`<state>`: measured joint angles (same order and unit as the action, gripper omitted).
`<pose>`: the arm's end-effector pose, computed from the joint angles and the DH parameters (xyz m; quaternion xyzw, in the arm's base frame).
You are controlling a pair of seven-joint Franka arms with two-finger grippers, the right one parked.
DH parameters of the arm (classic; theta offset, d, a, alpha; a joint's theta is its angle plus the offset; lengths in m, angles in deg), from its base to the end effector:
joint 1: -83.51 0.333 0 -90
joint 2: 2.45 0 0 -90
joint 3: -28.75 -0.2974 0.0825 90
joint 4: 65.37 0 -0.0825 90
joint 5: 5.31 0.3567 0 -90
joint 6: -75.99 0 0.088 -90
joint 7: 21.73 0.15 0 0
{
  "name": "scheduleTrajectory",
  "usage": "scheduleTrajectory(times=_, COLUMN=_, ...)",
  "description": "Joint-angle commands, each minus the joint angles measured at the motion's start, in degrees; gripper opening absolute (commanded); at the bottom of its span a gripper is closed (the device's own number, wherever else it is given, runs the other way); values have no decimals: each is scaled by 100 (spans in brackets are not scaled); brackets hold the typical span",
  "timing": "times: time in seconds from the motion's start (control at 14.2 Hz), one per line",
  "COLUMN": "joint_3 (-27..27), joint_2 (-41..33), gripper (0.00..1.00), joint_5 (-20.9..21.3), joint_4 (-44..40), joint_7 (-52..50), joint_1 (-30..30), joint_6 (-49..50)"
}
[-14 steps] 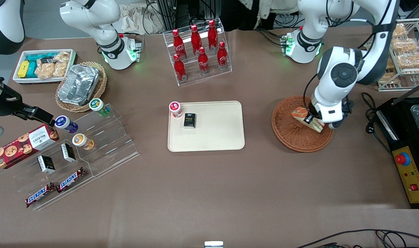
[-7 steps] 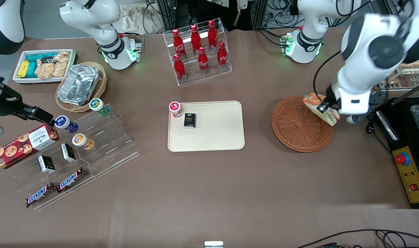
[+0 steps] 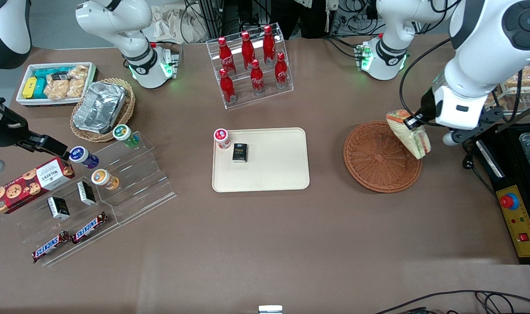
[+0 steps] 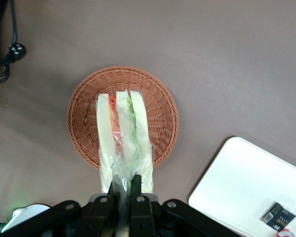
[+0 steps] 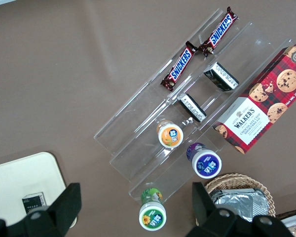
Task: Place sandwich from basket to tray
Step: 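Lift the sandwich out of the basket with the left gripper, then carry the sandwich with the left gripper over the white tray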
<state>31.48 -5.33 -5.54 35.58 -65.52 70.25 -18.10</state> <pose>0.4896 -0.1413 0.5100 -0.9701 -0.2404 0.0305 0.0166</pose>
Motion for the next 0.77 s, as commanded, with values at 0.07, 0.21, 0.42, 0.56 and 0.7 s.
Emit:
scheduleTrajectory(times=0.07, joint_3=341, joint_2=173, gripper=0, joint_5=-135, joint_4=-119, joint_7=-33, joint_1=-160, joint_6=-187)
scheduleTrajectory(times=0.21, joint_3=578, joint_2=295, gripper=0, joint_5=-145, joint_4=-110, joint_7=-182, joint_1=-221, joint_6=-338)
scheduleTrajectory(times=0.42, joint_3=860, joint_2=472, gripper=0, joint_5=-136, joint_4=-67, joint_7=-165, joint_1=-300, joint_6=-803)
scheduleTrajectory(times=0.56, joint_3=966, joint_2=752, gripper=0, joint_5=-136, joint_4=-93, joint_7=-165, joint_1=-519, joint_6=-891)
scheduleTrajectory(times=0.7, joint_3=966, joint_2=920, gripper=0, joint_5=-127, joint_4=-84, joint_7=-183, joint_1=-739, joint_6=-1259)
